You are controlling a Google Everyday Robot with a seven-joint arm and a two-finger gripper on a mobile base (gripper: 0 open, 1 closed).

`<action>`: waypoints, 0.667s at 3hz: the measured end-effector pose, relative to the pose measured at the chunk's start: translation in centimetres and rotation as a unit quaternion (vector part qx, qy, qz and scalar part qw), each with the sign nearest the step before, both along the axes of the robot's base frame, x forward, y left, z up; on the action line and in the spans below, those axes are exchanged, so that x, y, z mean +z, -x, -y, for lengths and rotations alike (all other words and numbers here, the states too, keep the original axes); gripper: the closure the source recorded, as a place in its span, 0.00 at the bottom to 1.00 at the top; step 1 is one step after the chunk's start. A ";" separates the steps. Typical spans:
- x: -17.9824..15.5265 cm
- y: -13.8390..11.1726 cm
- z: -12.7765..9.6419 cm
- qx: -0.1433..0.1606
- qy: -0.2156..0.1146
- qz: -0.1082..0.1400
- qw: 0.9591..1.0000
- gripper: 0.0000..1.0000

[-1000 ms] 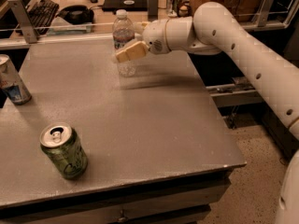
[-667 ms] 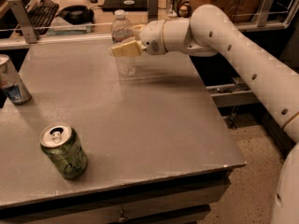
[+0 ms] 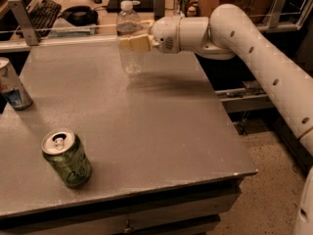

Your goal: Pick water bottle

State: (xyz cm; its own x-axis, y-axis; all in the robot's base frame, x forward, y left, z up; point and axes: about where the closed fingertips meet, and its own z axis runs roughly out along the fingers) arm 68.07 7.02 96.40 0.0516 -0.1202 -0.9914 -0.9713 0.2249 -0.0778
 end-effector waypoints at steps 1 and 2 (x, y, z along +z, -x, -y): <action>4.7 2.9 0.5 0.054 -0.049 0.010 0.997 1.00; 4.9 3.6 0.3 0.068 -0.049 0.010 0.996 1.00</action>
Offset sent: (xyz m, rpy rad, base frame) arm -0.0254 -0.0047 0.0424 0.0879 -0.0188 0.0951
